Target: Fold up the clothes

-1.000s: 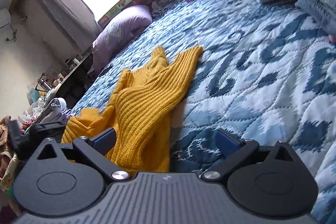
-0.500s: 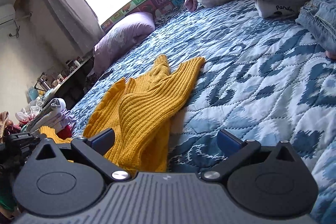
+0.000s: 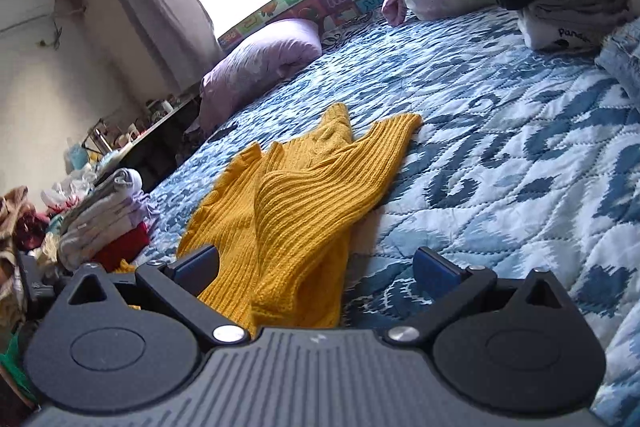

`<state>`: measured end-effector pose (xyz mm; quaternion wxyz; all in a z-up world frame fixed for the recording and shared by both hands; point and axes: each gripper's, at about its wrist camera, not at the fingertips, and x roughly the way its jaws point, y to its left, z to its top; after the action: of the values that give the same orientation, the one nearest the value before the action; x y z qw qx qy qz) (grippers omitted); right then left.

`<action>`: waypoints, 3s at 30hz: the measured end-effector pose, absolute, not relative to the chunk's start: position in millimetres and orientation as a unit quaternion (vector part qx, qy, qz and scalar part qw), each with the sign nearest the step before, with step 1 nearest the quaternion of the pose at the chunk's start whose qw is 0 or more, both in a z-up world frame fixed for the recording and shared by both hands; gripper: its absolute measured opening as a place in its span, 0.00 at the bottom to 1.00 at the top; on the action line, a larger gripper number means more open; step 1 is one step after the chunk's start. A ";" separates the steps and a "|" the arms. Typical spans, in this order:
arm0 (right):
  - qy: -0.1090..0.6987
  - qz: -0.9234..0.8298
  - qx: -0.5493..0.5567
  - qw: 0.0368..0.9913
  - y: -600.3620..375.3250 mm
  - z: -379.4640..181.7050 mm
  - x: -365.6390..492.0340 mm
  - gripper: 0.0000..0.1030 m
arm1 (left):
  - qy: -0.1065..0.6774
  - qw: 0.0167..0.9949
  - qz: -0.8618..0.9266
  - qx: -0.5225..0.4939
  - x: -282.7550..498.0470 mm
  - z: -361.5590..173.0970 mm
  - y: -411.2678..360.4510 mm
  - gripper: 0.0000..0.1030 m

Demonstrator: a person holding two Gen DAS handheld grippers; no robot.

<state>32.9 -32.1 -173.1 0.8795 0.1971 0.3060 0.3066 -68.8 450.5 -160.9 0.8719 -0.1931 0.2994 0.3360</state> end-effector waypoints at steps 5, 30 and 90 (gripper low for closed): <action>0.307 0.299 0.218 0.877 -37.2 -173.8 35.5 0.99 | 0.288 0.894 0.304 -0.162 -68.8 -136.1 421.8 0.26; 0.402 0.240 0.307 0.828 -29.1 -205.4 204.7 0.62 | 0.350 0.893 0.170 -0.227 -33.3 -151.3 347.0 0.76; 0.271 0.038 0.192 0.942 -143.1 -179.7 132.5 0.08 | 0.334 0.912 0.132 -0.197 -33.0 -144.9 331.4 0.76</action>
<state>132.5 -143.1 -179.7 0.9425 0.1919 0.2710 0.0379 -33.0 331.4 -144.9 0.9123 -0.1969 0.3341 0.1320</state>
